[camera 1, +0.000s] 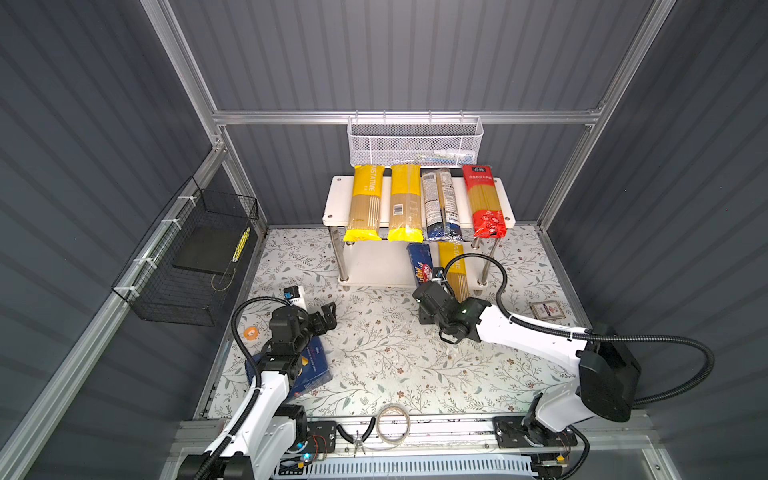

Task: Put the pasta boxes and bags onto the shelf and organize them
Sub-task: 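Carry the spaghetti box to the lower shelf beside the yellow bag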

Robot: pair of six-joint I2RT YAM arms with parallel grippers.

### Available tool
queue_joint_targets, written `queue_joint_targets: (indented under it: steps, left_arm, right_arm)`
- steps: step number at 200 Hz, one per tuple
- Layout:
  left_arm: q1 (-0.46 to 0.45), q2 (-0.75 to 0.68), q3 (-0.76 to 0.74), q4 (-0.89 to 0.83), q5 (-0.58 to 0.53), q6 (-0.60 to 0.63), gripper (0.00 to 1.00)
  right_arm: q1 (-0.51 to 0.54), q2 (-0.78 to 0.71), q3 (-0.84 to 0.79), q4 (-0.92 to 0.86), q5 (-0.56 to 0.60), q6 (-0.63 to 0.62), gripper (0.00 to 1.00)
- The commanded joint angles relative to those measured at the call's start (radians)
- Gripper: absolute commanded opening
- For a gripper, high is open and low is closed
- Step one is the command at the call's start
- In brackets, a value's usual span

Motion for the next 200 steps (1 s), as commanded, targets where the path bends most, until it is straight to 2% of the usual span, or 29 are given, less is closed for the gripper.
queue_joint_targets:
  steps: [1, 81, 141, 177, 190, 200]
  left_arm:
    - [0.002, -0.009, -0.002, 0.003, 0.013, 0.023, 1.00]
    - [0.002, -0.024, 0.002, -0.012, 0.005, 0.025, 1.00]
    - [0.002, -0.033, 0.005, -0.014, 0.023, 0.029, 1.00]
    - [0.002, -0.060, -0.008, 0.010, 0.054, 0.033, 1.00]
    - [0.002, -0.061, -0.006, 0.006, 0.051, 0.035, 0.99]
    - [0.002, -0.062, -0.005, 0.003, 0.051, 0.036, 1.00]
  right_arm:
    - [-0.019, 0.022, 0.078, 0.126, 0.106, 0.032, 0.29]
    - [-0.070, 0.129, 0.131, 0.171, 0.101, 0.049, 0.28]
    - [-0.102, 0.180, 0.166, 0.183, 0.069, 0.044, 0.34]
    - [-0.127, 0.216, 0.187, 0.191, 0.030, 0.059, 0.41]
    - [-0.133, 0.226, 0.192, 0.193, 0.023, 0.063, 0.47]
    - [-0.136, 0.231, 0.192, 0.198, 0.018, 0.063, 0.55]
